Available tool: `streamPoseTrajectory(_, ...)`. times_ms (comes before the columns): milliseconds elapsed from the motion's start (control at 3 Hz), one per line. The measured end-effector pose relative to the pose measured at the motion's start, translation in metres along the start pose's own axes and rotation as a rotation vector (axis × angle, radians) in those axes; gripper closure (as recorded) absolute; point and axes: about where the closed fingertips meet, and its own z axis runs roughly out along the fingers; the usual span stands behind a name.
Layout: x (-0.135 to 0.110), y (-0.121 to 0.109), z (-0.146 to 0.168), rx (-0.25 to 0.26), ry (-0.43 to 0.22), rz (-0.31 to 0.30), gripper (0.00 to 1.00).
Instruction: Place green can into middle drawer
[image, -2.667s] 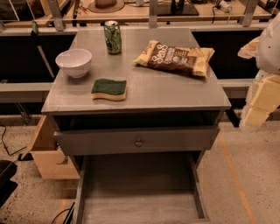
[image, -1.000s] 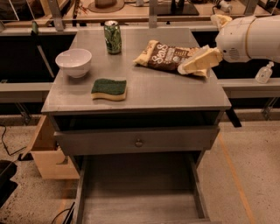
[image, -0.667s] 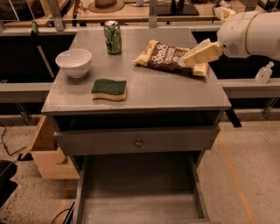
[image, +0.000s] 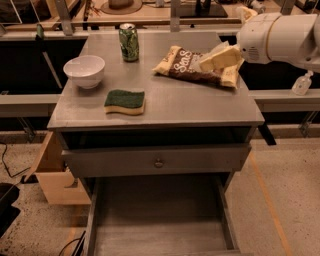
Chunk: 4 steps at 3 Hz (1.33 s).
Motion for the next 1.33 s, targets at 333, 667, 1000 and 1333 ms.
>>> streamPoseTrajectory(333, -0.015, -0.007, 0.053, 0.002, -0.100, 0.060, 0.00)
streamPoseTrajectory(667, -0.030, -0.019, 0.114, 0.002, -0.176, 0.111, 0.00)
streamPoseTrajectory(1000, -0.048, -0.026, 0.171, -0.009, -0.204, 0.141, 0.00)
streamPoseTrajectory(1333, -0.055, -0.029, 0.215, -0.019, -0.188, 0.165, 0.00)
